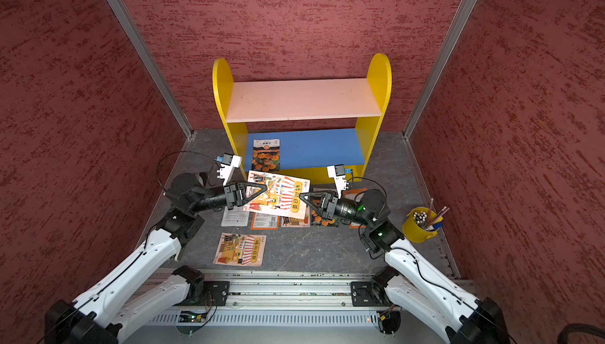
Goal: Take the seed bag off the shelf
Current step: Pick up the seed packet from the shelf, then place the seed packet at the center of the board.
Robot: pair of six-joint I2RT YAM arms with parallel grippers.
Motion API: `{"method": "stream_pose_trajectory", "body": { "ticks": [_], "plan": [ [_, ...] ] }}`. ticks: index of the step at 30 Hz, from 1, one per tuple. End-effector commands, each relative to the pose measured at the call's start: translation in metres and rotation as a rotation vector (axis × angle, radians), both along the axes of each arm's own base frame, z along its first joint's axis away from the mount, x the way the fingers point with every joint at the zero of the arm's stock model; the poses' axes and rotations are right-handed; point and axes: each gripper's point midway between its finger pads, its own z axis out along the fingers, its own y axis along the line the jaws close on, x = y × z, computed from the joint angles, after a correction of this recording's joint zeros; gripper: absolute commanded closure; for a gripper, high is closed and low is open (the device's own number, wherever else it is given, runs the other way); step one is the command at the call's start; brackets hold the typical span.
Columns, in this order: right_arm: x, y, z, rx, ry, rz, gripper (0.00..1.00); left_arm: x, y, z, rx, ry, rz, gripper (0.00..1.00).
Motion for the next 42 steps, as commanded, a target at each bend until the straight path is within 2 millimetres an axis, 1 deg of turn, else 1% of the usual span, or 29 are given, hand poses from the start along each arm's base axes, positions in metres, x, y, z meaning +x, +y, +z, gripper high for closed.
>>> {"method": "stream_pose_trajectory", "body": {
  "ticks": [1,3,4,6,7,12,17,21,27,35,39,42],
  "plan": [
    [-0.003,-0.003,0.011,-0.004,-0.024,-0.024,1.00,0.006,0.001,0.002,0.030,-0.012,0.035,0.50],
    [-0.003,-0.007,0.004,-0.042,0.001,-0.042,1.00,0.009,0.004,-0.003,0.083,0.000,0.067,0.31],
    [-0.004,-0.008,0.000,-0.061,0.014,-0.047,1.00,0.010,0.007,-0.005,0.112,0.006,0.087,0.23],
    [-0.008,-0.012,-0.014,-0.108,0.062,-0.054,1.00,0.015,0.015,-0.010,0.176,0.020,0.142,0.05],
    [-0.011,-0.014,-0.021,-0.130,0.084,-0.056,1.00,0.016,0.019,-0.012,0.206,0.029,0.162,0.00],
    [-0.028,-0.027,-0.057,-0.208,0.212,-0.056,1.00,0.014,0.038,-0.011,0.333,0.018,0.249,0.00],
    [-0.045,-0.036,-0.097,-0.267,0.339,-0.056,1.00,0.007,0.050,-0.009,0.401,-0.008,0.296,0.00],
    [-0.053,-0.041,-0.138,-0.351,0.435,-0.079,1.00,0.003,0.054,-0.011,0.410,-0.007,0.309,0.00],
    [-0.057,-0.040,-0.186,-0.431,0.533,-0.111,1.00,0.001,0.055,-0.017,0.405,0.013,0.313,0.00],
    [-0.055,-0.025,-0.228,-0.471,0.593,-0.129,1.00,-0.002,0.055,-0.019,0.390,0.022,0.314,0.00],
    [-0.052,-0.024,-0.241,-0.499,0.613,-0.148,1.00,-0.004,0.055,-0.021,0.387,0.026,0.313,0.00],
    [-0.049,-0.026,-0.250,-0.531,0.614,-0.173,1.00,-0.005,0.055,-0.023,0.384,0.028,0.310,0.00]
  ]
}}
